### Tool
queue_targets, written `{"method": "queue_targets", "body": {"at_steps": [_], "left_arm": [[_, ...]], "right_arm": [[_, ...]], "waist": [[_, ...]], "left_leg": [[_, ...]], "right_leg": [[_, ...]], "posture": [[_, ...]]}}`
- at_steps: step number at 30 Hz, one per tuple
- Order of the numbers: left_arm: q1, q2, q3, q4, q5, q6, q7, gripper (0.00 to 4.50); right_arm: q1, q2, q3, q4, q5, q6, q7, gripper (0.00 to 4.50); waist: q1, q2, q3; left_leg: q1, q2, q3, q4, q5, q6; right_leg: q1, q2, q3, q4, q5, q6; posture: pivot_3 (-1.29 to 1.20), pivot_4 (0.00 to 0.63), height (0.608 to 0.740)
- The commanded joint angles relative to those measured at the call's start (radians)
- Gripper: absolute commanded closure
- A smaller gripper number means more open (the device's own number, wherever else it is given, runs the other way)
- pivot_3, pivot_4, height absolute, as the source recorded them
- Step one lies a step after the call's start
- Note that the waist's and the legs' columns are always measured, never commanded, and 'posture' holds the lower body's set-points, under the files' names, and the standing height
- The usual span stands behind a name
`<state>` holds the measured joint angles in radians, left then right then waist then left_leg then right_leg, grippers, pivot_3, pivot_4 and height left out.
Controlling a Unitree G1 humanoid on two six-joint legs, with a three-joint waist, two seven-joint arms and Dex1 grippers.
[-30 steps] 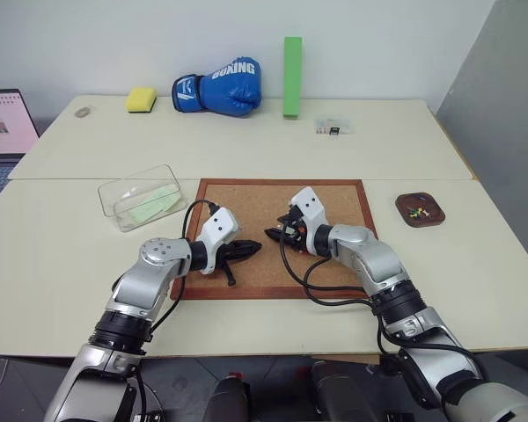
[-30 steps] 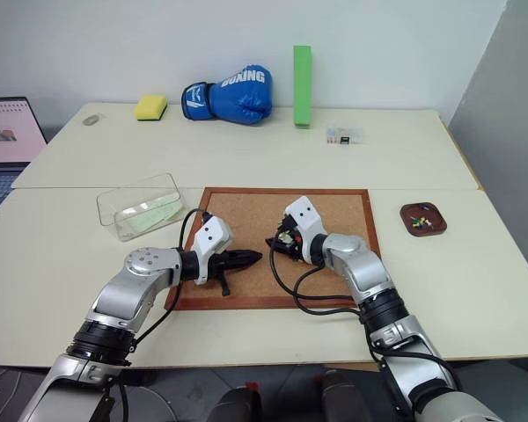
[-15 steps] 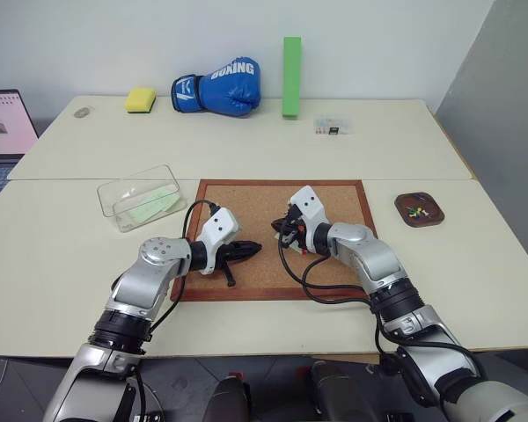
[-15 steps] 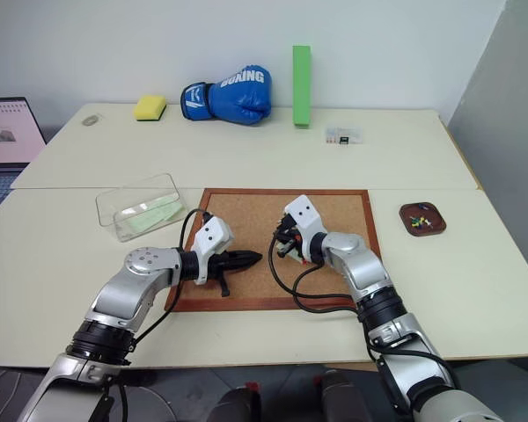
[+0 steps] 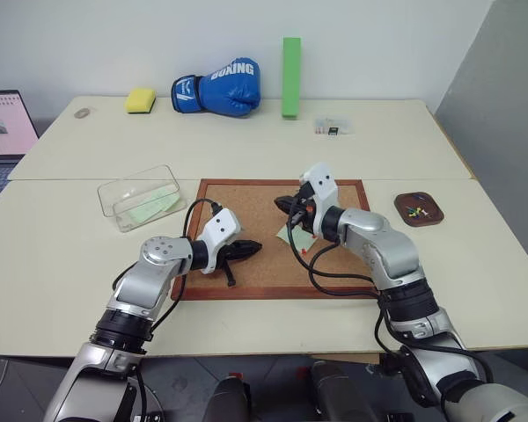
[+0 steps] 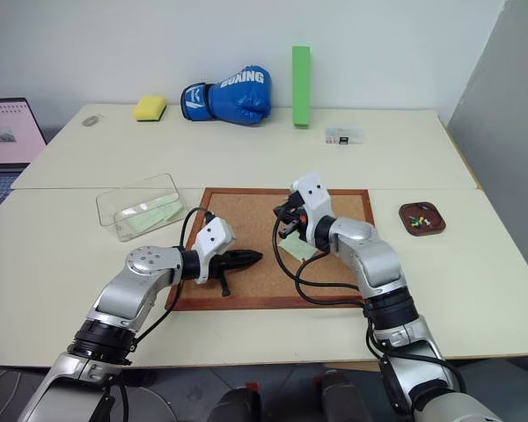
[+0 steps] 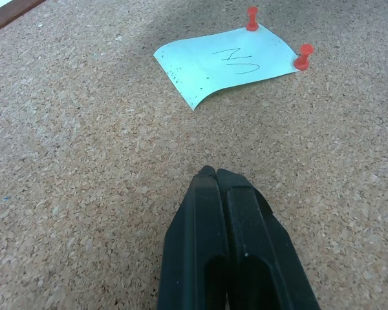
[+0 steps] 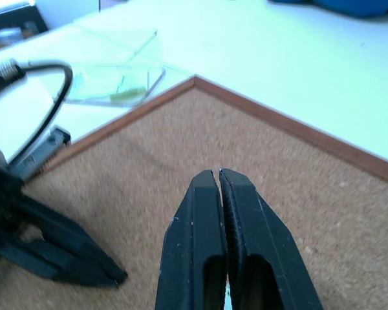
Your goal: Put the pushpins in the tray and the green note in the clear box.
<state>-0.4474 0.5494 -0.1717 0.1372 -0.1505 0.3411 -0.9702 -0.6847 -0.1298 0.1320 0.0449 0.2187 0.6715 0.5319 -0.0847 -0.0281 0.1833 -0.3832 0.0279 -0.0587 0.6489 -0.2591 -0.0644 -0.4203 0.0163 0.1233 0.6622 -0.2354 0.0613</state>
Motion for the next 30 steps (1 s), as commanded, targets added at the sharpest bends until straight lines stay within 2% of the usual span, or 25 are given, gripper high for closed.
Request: {"method": "queue_targets", "body": {"at_steps": [1,7,15,20,30], "left_arm": [[-0.001,0.004,-0.018,0.022,0.020,0.010,-0.001,4.50],[0.000,0.006,-0.021,0.022,0.020,0.013,-0.009,4.50],[0.011,0.010,-0.021,0.020,0.022,0.004,-0.010,4.50],[0.004,0.012,-0.024,0.025,0.024,0.003,-0.015,4.50],[-0.017,0.016,-0.032,0.041,0.028,-0.003,-0.036,4.50]], "right_arm": [[0.003,-0.004,-0.042,-0.078,0.021,0.019,-0.036,4.48],[0.033,-0.059,-0.131,-0.114,-0.007,0.021,-0.128,4.48],[0.103,-0.145,-0.319,-0.090,-0.091,-0.038,-0.360,4.48],[0.110,-0.198,-0.419,0.036,-0.084,-0.111,-0.410,4.48],[-0.006,-0.254,-0.452,0.405,-0.077,-0.341,-0.407,4.48]], "waist": [[0.000,0.000,0.000],[0.001,0.000,0.000],[0.001,0.000,0.000],[0.000,0.000,0.000],[-0.003,0.000,0.000]], "left_leg": [[0.000,0.000,0.000,0.000,0.000,0.000],[0.000,0.000,0.000,0.000,0.000,0.000],[0.000,0.000,0.001,-0.001,0.000,0.000],[0.000,0.000,0.003,-0.001,0.000,0.000],[0.001,-0.001,0.004,-0.001,0.000,0.000]], "right_leg": [[0.000,0.000,0.000,0.000,0.000,0.000],[0.000,0.000,0.000,0.000,0.000,0.000],[0.000,0.000,0.001,-0.001,0.000,0.000],[0.000,0.000,0.002,-0.002,0.000,0.000],[0.000,0.000,0.004,-0.002,0.000,0.000]], "posture": [[0.00,0.150,0.740],[0.00,0.150,0.740],[0.00,0.150,0.740],[0.00,0.150,0.740],[0.00,0.150,0.740]]}}
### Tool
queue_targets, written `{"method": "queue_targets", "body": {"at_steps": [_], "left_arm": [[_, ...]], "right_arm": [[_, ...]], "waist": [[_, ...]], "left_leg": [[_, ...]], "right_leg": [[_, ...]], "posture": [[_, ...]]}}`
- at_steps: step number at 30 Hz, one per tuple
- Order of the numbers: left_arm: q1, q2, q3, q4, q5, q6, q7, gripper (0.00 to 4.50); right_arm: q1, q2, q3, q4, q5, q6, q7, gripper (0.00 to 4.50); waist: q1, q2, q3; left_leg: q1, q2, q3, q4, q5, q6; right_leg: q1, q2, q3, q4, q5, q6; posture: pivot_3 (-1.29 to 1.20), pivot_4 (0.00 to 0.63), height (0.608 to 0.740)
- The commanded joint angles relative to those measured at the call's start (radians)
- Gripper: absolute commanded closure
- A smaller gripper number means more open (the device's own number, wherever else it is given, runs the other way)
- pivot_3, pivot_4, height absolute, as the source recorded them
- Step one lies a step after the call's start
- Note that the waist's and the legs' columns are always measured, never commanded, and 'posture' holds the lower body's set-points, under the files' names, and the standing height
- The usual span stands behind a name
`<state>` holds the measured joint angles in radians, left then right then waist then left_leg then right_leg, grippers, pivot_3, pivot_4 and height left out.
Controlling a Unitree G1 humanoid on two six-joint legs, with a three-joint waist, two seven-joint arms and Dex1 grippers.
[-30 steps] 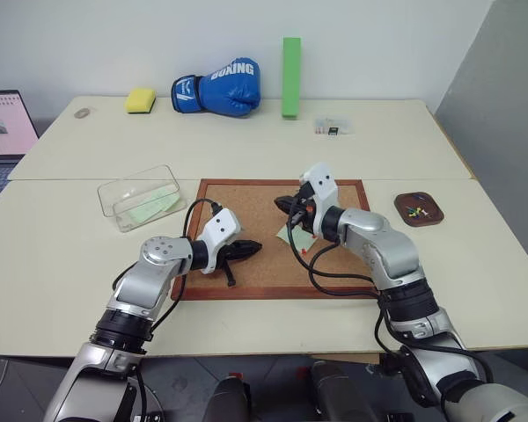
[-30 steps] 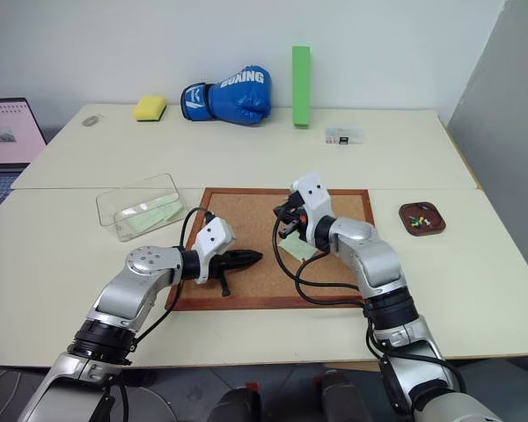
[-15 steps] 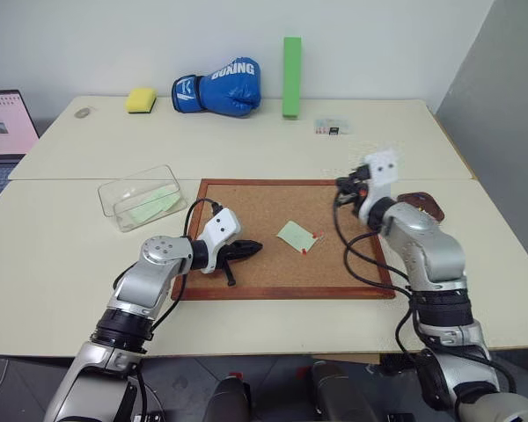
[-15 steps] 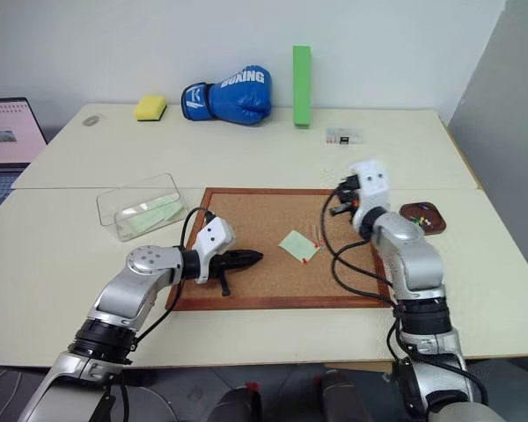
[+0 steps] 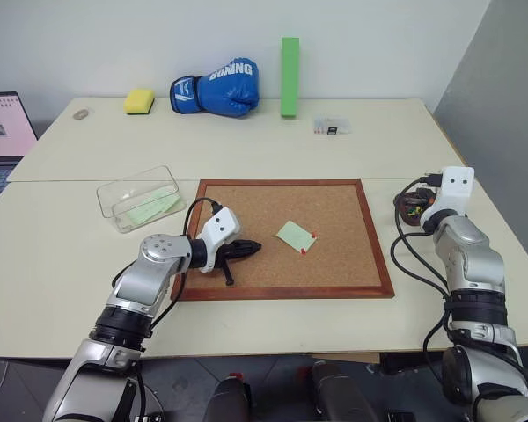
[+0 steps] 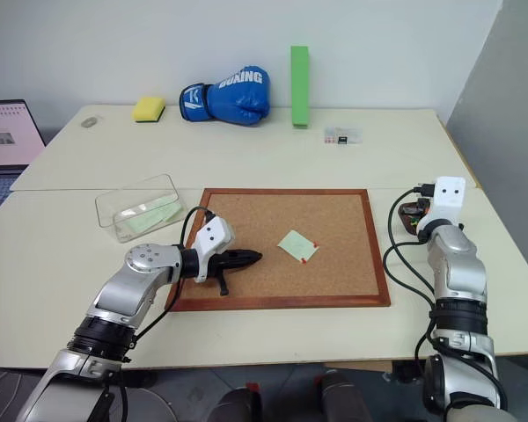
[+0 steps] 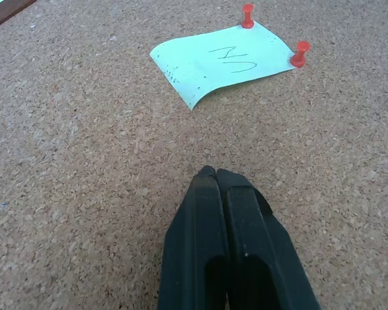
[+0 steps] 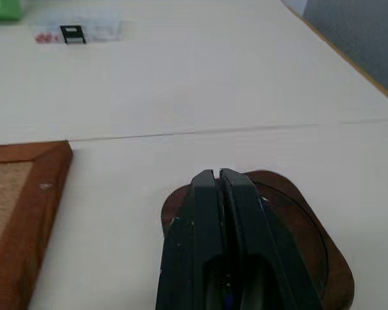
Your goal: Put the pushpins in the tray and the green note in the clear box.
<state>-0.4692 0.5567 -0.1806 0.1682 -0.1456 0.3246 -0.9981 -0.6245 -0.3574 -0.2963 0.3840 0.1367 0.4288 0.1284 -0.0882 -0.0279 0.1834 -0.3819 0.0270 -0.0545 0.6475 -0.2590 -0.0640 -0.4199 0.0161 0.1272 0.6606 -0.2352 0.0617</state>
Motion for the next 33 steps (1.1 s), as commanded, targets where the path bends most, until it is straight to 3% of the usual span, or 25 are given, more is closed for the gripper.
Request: {"method": "queue_targets", "body": {"at_steps": [1,10,21,32,33], "left_arm": [[0.005,0.010,-0.023,0.010,0.023,0.013,-0.009,4.50],[0.032,0.024,-0.015,-0.008,0.024,0.015,0.003,4.50],[0.037,0.037,-0.009,-0.021,0.024,0.017,0.009,4.50],[0.014,0.030,-0.013,0.002,0.025,0.010,0.007,4.50],[0.012,0.029,-0.014,0.004,0.026,0.008,0.008,4.50]], "right_arm": [[-0.079,-0.027,-0.024,0.094,0.009,-0.118,-0.003,4.48],[-0.129,0.000,-0.022,0.278,0.028,-0.182,-0.020,4.48],[-0.111,0.011,-0.003,0.309,0.029,-0.164,0.025,4.48],[-0.109,-0.016,0.048,0.215,-0.024,-0.245,0.019,2.28],[-0.105,-0.020,0.056,0.201,-0.030,-0.251,0.022,2.28]], "waist": [[0.000,0.000,0.000],[-0.002,0.000,0.000],[-0.010,0.000,0.000],[-0.013,0.001,0.000],[-0.013,0.001,0.000]], "left_leg": [[0.000,0.000,0.000,0.000,0.000,0.000],[0.000,0.000,0.000,-0.001,0.000,0.000],[0.000,0.000,0.000,-0.001,0.000,0.000],[0.000,0.000,0.000,-0.001,0.000,0.000],[0.000,0.000,0.000,-0.001,0.000,0.000]], "right_leg": [[0.000,0.000,0.000,0.000,0.000,0.000],[0.000,0.000,0.000,-0.002,0.000,0.000],[0.000,0.000,0.000,-0.001,0.000,0.000],[0.000,0.000,0.000,-0.002,0.000,0.000],[0.000,0.000,0.000,-0.002,0.000,0.000]], "posture": [[0.00,0.150,0.740],[0.00,0.150,0.740],[0.00,0.150,0.740],[0.00,0.150,0.740],[0.00,0.150,0.740]]}}
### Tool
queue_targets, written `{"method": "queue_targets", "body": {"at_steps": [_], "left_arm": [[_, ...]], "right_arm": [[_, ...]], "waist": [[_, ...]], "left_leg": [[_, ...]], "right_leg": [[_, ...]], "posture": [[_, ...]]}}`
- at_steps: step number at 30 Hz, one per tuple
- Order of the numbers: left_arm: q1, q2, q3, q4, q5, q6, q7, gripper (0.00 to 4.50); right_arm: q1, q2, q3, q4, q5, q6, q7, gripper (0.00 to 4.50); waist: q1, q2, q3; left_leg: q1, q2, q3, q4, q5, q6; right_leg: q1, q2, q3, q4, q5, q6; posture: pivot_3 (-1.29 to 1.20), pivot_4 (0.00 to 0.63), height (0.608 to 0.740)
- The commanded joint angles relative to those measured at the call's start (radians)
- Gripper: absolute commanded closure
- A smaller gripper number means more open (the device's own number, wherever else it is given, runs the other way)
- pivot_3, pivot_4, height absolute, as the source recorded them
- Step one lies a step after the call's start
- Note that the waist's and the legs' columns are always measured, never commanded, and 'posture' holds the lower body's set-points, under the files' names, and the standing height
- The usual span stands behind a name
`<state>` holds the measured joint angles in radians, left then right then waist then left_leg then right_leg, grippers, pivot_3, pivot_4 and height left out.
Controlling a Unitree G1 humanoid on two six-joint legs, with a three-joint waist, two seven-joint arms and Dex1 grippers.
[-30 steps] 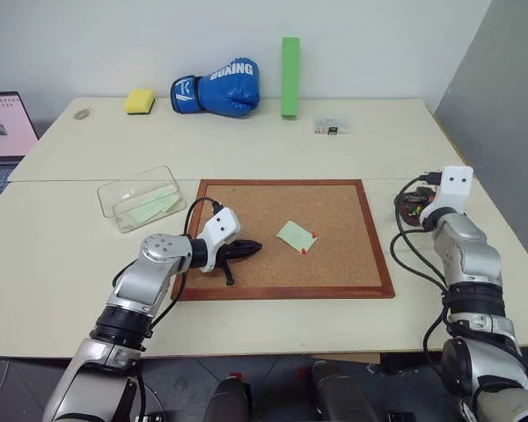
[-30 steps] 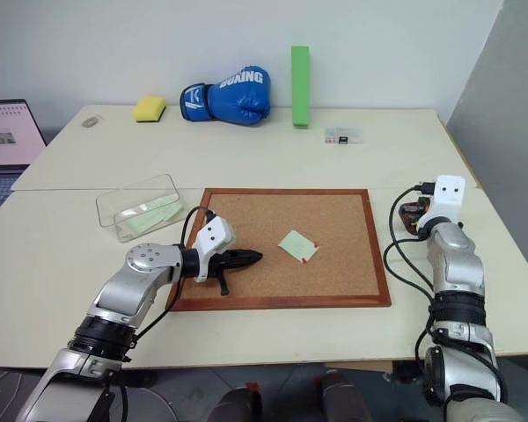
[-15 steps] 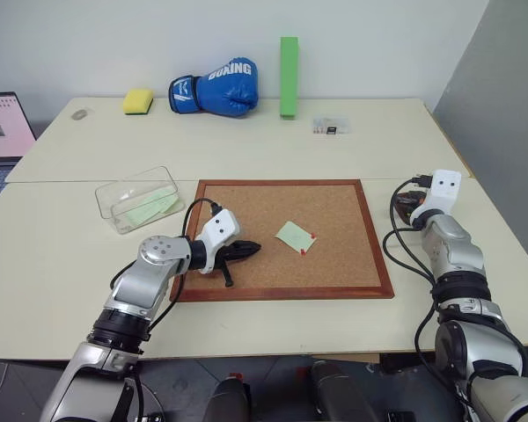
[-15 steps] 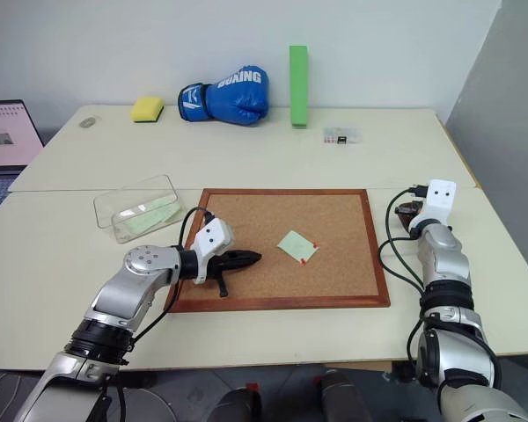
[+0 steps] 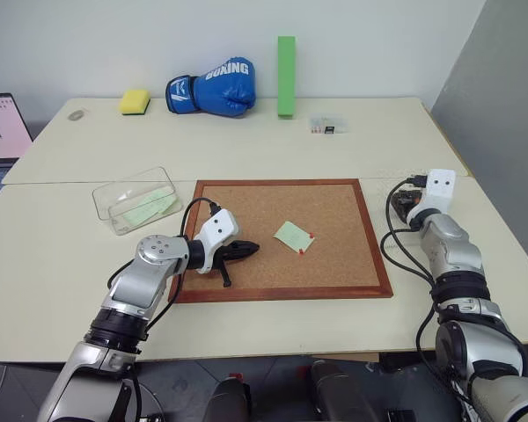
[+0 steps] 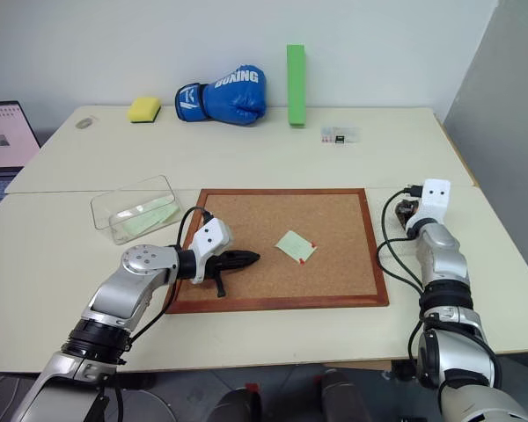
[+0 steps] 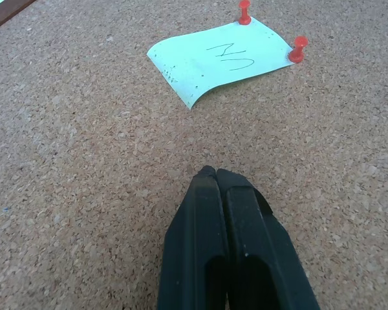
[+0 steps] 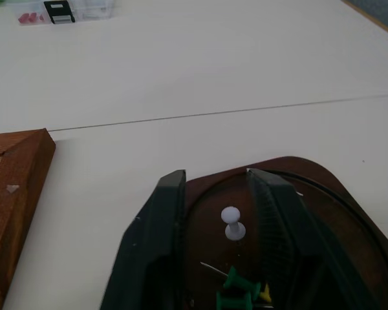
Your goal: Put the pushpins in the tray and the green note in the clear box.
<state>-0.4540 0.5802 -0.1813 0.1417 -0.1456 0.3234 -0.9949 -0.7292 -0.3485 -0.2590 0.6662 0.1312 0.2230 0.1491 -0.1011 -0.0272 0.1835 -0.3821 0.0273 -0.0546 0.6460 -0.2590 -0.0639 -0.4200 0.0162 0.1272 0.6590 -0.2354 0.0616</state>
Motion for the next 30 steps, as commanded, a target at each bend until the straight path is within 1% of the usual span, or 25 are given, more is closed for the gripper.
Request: {"method": "queue_targets", "body": {"at_steps": [1,6,10,11,14,17,20,22,25,30], "left_arm": [[-0.005,0.005,-0.015,0.034,0.027,0.007,0.005,4.50],[-0.009,0.001,-0.019,0.039,0.026,0.002,0.005,4.50],[-0.008,-0.001,-0.020,0.038,0.025,0.004,0.005,4.50],[-0.008,-0.001,-0.020,0.039,0.025,0.004,0.004,4.50],[-0.007,0.002,-0.020,0.047,0.031,-0.004,0.006,4.50],[-0.014,0.004,-0.017,0.055,0.028,-0.003,0.003,4.50],[-0.017,0.006,-0.016,0.057,0.026,-0.003,-0.001,4.50],[-0.016,0.007,-0.017,0.056,0.026,-0.004,-0.002,4.50],[-0.016,0.009,-0.018,0.057,0.028,-0.008,-0.003,4.50],[-0.017,0.018,-0.014,0.057,0.026,-0.008,-0.008,4.50]], "right_arm": [[0.002,-0.030,0.024,-0.101,-0.025,-0.044,0.006,2.28],[-0.001,-0.043,0.048,-0.167,-0.031,-0.031,0.030,2.28],[-0.007,-0.048,0.055,-0.244,-0.001,0.014,0.074,2.28],[-0.005,-0.047,0.061,-0.270,0.013,0.035,0.101,2.28],[0.038,-0.063,0.130,-0.358,0.027,0.091,0.232,2.28],[0.123,-0.080,0.208,-0.495,0.079,0.149,0.392,2.28],[0.198,-0.085,0.260,-0.623,0.138,0.205,0.497,2.28],[0.239,-0.073,0.292,-0.675,0.148,0.211,0.522,2.28],[0.280,-0.041,0.330,-0.707,0.151,0.215,0.524,2.28],[0.292,0.019,0.366,-0.687,0.133,0.207,0.496,2.28]], "waist": [[0.000,0.000,0.000],[0.000,0.000,0.000],[0.002,0.000,0.000],[0.002,0.000,0.000],[0.004,0.000,0.000],[0.008,0.000,0.000],[0.012,0.000,0.000],[0.012,0.000,0.000],[0.013,0.000,0.000],[0.013,0.000,0.000]], "left_leg": [[0.000,0.000,0.000,0.000,0.000,0.000],[0.000,0.000,0.000,0.001,0.000,0.000],[0.000,0.000,0.000,0.001,0.000,0.000],[0.000,0.000,0.000,0.001,0.000,0.000],[0.000,0.000,0.000,0.001,0.000,0.000],[0.000,0.000,-0.001,0.000,0.000,0.000],[0.000,0.000,-0.001,0.000,0.000,0.000],[0.000,0.000,-0.001,0.001,0.000,0.000],[0.000,0.000,-0.001,0.001,0.000,0.000],[0.000,0.001,-0.001,0.001,0.000,0.000]], "right_leg": [[0.000,0.000,0.000,0.000,0.000,0.000],[0.000,0.000,0.000,0.001,0.000,0.000],[0.000,0.000,0.000,0.001,0.000,0.000],[0.000,0.000,0.000,0.001,0.000,0.000],[0.000,0.000,0.000,0.001,0.000,0.000],[0.000,0.000,-0.001,0.000,0.000,0.000],[0.000,0.000,-0.001,0.000,0.000,0.000],[0.000,0.000,-0.001,0.001,0.000,0.000],[0.000,0.000,-0.001,0.001,0.000,0.000],[0.000,0.000,-0.001,0.001,0.000,0.000]], "posture": [[0.00,0.150,0.740],[0.00,0.150,0.740],[0.00,0.150,0.740],[0.00,0.150,0.740],[0.00,0.150,0.740],[0.00,0.150,0.740],[0.00,0.150,0.740],[0.00,0.150,0.740],[0.00,0.150,0.740],[0.00,0.150,0.740]]}}
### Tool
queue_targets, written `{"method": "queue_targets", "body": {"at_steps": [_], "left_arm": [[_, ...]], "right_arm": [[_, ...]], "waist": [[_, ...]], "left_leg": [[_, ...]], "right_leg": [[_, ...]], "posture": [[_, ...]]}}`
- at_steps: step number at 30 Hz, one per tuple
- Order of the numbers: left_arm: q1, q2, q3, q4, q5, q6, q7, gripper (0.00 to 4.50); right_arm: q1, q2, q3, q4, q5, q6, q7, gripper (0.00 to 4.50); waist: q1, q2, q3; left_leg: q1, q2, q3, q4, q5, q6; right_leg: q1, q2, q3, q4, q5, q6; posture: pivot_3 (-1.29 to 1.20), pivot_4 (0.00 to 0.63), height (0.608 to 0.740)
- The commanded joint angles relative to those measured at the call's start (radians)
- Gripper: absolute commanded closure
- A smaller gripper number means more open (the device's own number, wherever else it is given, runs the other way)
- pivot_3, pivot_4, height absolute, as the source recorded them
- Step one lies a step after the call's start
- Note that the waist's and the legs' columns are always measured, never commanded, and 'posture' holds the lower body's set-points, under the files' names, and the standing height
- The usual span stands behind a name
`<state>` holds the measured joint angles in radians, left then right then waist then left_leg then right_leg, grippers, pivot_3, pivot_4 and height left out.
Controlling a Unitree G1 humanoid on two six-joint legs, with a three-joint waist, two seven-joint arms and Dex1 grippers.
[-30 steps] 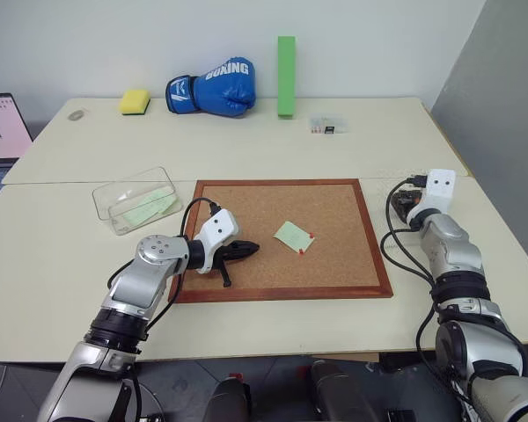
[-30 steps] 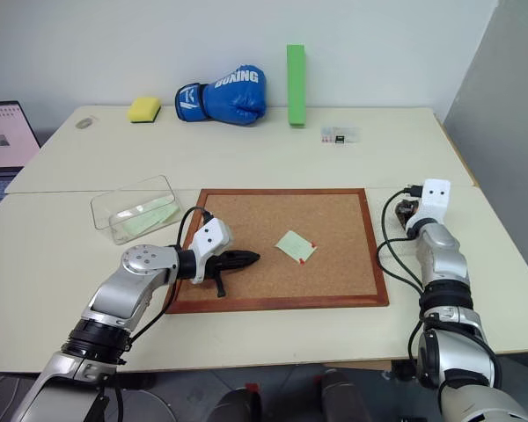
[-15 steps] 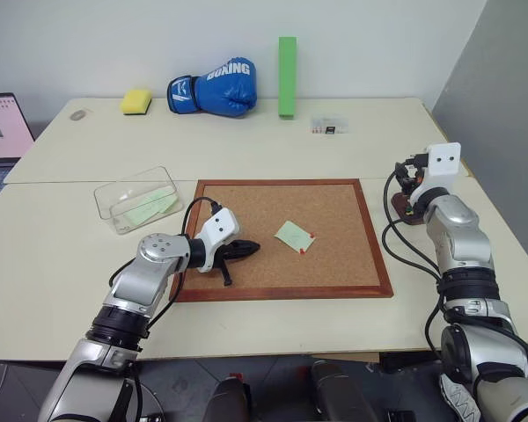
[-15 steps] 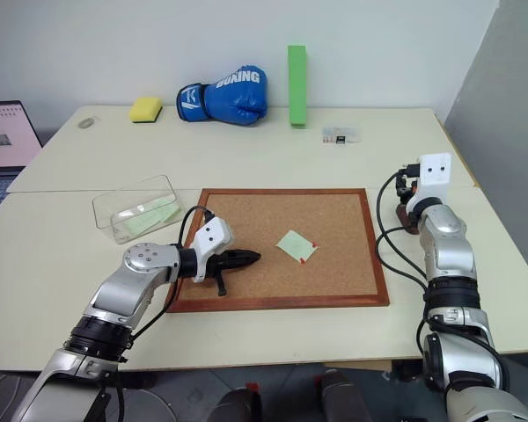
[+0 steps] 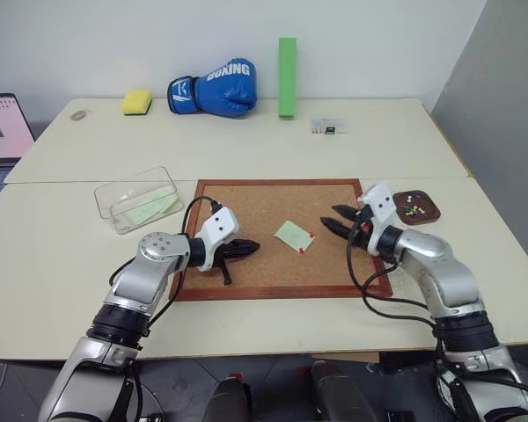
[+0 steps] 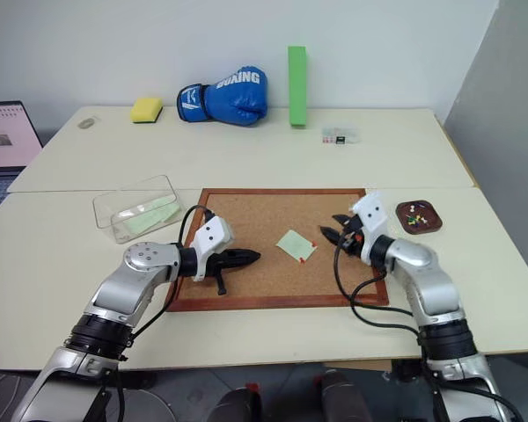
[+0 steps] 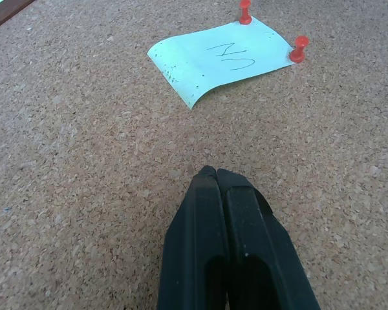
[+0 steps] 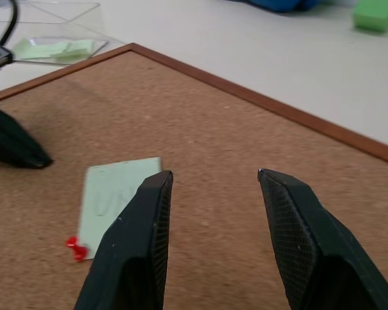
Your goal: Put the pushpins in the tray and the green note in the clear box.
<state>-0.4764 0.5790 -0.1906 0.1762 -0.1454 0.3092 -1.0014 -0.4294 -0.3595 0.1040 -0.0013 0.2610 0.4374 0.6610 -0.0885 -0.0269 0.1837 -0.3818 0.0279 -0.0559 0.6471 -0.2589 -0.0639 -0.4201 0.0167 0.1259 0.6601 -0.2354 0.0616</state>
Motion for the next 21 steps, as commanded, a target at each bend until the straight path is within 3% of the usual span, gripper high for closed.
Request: {"method": "queue_targets", "body": {"at_steps": [1,18,19,21], "left_arm": [[0.004,0.021,-0.004,0.024,0.026,0.005,-0.002,4.50],[0.007,0.033,0.004,0.019,0.029,0.009,0.003,4.50],[0.008,0.034,0.004,0.017,0.029,0.011,0.004,4.50],[0.014,0.034,0.002,0.012,0.029,0.012,0.004,4.50]], "right_arm": [[-0.009,0.044,0.005,-0.011,0.004,-0.007,-0.023,2.28],[-0.046,0.132,0.066,0.163,-0.089,-0.105,-0.041,2.28],[-0.049,0.134,0.062,0.167,-0.086,-0.105,-0.041,2.64],[-0.055,0.139,0.056,0.170,-0.078,-0.104,-0.041,2.95]], "waist": [[0.000,0.000,0.000],[-0.002,0.000,0.000],[-0.002,0.000,0.000],[-0.002,0.000,0.000]], "left_leg": [[0.000,0.000,0.000,0.000,0.000,0.000],[0.000,0.001,0.000,-0.001,0.000,0.000],[0.000,0.001,0.000,0.000,0.000,0.000],[0.000,0.001,0.000,0.000,0.000,0.000]], "right_leg": [[0.000,0.000,0.000,0.000,0.000,0.000],[0.000,0.000,0.000,0.000,0.000,0.000],[0.000,0.000,0.000,0.000,0.000,0.000],[0.000,0.000,0.000,0.000,0.000,0.000]], "posture": [[0.00,0.150,0.740],[0.00,0.150,0.740],[0.00,0.150,0.740],[0.00,0.150,0.740]]}}
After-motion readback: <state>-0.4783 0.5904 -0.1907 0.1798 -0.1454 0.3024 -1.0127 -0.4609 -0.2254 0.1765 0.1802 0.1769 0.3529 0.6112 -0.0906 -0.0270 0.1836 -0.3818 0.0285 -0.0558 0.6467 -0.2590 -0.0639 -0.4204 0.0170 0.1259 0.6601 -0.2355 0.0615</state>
